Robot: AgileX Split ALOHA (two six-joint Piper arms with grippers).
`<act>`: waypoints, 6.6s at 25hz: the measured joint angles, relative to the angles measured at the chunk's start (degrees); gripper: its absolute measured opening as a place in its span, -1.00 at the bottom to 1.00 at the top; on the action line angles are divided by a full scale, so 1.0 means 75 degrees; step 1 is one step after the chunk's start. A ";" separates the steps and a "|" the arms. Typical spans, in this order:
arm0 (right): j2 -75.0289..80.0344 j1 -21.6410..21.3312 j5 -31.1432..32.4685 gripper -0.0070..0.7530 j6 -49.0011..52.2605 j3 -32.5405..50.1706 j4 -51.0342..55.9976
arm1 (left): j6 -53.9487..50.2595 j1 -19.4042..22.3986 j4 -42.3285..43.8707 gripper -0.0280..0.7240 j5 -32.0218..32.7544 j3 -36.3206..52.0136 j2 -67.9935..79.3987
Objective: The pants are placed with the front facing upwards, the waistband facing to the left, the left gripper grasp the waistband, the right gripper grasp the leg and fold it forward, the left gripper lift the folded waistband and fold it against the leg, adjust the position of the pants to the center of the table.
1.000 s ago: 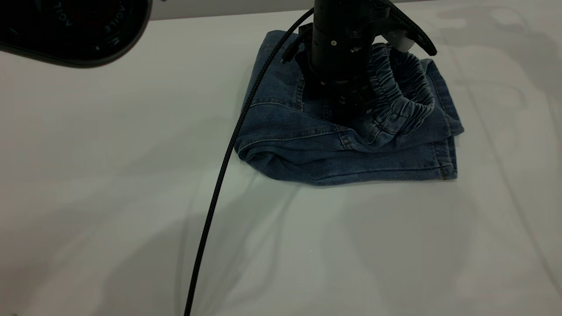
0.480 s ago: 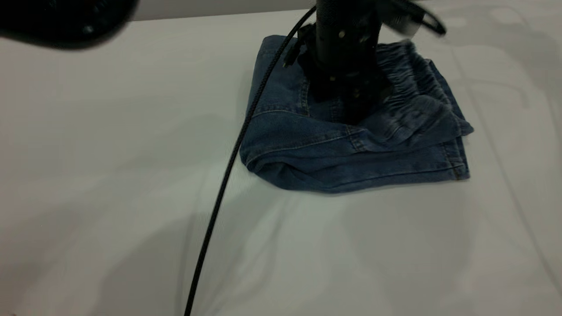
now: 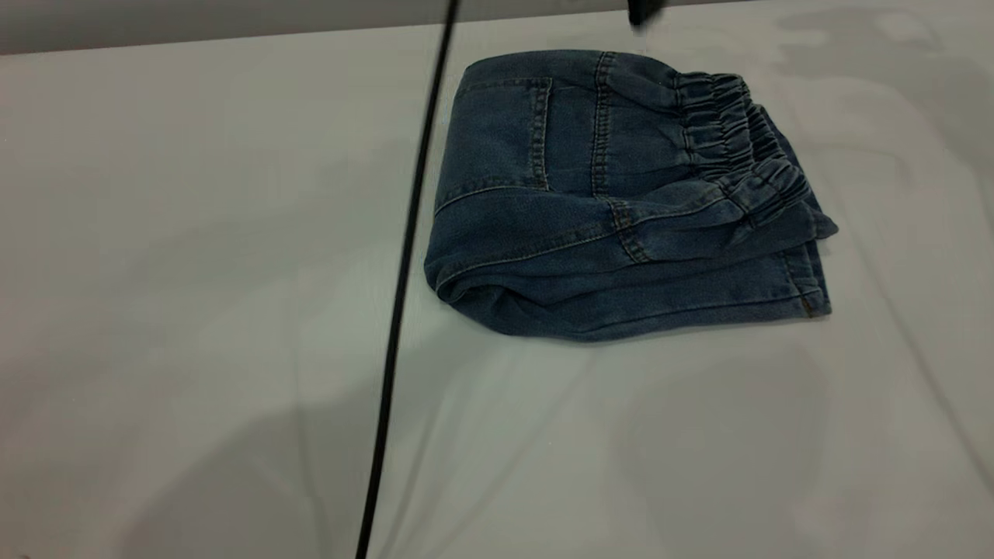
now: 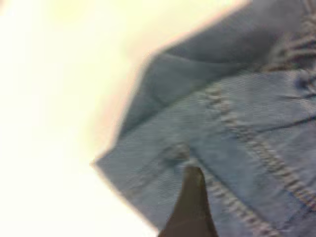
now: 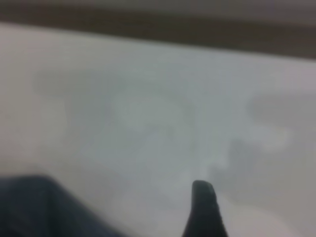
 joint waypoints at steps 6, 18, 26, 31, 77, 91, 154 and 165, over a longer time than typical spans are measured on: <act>-0.1366 0.0006 0.0011 0.15 0.0450 0.0000 0.0632 | -0.0021 0.0036 0.0919 0.58 -0.0009 -0.0010 -0.1183; -0.4410 0.1308 0.0027 0.15 0.0860 0.0688 0.0828 | -0.0542 0.0036 0.2244 0.58 -0.0009 -0.0009 -0.3752; -0.6816 0.2298 0.0020 0.15 0.0896 0.2584 0.0801 | -0.0795 0.0036 0.2200 0.58 -0.0011 0.0291 -0.5605; -0.8587 0.2375 0.0003 0.15 0.0910 0.4117 0.0803 | -0.1380 0.0036 0.1950 0.58 -0.0034 0.1597 -0.7187; -1.9132 0.2368 -0.1162 0.15 0.0251 1.5673 -0.0822 | -0.1988 0.0029 -0.0716 0.58 -0.0547 1.3994 -1.7507; -1.9132 0.2368 -0.1146 0.15 0.0234 1.5671 -0.0704 | -0.1763 0.0029 -0.0793 0.58 -0.1145 1.4376 -1.8287; -1.9132 0.0155 -0.1138 0.15 0.0335 1.5678 -0.0626 | -0.1776 0.5212 -0.0825 0.58 -0.1126 1.4376 -1.8730; -1.9132 0.0155 -0.1138 0.15 0.0335 1.5678 -0.0626 | -0.1776 0.5212 -0.0825 0.58 -0.1126 1.4376 -1.8730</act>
